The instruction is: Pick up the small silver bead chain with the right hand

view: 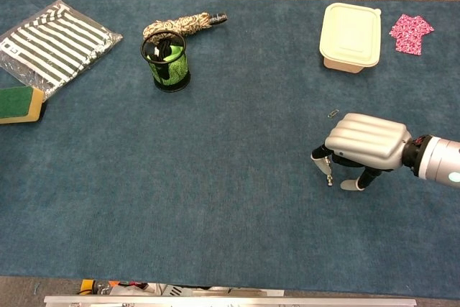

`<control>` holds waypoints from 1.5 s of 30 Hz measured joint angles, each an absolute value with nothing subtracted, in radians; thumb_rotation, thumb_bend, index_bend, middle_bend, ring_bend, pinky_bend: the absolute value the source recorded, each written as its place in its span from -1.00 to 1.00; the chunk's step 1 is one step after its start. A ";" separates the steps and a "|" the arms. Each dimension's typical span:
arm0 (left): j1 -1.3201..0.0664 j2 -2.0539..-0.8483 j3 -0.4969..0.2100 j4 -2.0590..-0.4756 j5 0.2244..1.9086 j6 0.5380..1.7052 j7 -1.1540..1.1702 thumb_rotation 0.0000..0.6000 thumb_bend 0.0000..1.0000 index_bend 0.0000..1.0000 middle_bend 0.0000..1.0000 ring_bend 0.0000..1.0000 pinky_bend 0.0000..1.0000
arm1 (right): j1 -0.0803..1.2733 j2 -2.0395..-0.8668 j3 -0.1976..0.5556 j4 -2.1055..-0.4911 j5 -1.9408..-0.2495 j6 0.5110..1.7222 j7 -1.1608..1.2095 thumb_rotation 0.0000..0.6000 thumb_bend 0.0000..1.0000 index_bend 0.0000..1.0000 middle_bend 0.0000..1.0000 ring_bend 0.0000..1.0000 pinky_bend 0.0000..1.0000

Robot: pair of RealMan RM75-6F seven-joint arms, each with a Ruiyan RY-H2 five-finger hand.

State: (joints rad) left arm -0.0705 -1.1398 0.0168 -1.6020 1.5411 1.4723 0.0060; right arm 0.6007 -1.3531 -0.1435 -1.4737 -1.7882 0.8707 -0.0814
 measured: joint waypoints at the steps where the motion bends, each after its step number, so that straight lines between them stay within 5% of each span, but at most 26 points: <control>1: -0.070 -1.140 0.017 -1.601 1.541 1.472 0.005 1.00 -0.61 -0.85 -0.66 -0.80 -0.85 | 0.602 -1.355 -0.144 -1.472 -1.785 0.869 -0.081 1.00 -0.66 0.10 0.92 0.98 0.93; 45: -0.061 -1.149 0.014 -1.570 1.530 1.471 -0.031 1.00 -0.61 -0.85 -0.66 -0.80 -0.85 | 0.649 -1.407 -0.163 -1.446 -1.688 0.805 -0.127 1.00 -0.44 0.12 0.92 0.99 0.93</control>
State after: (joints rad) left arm -0.0610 -1.1490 0.0144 -1.5695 1.5296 1.4710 -0.0311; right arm 0.6486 -1.4073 -0.1626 -1.4459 -1.6876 0.8049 -0.1275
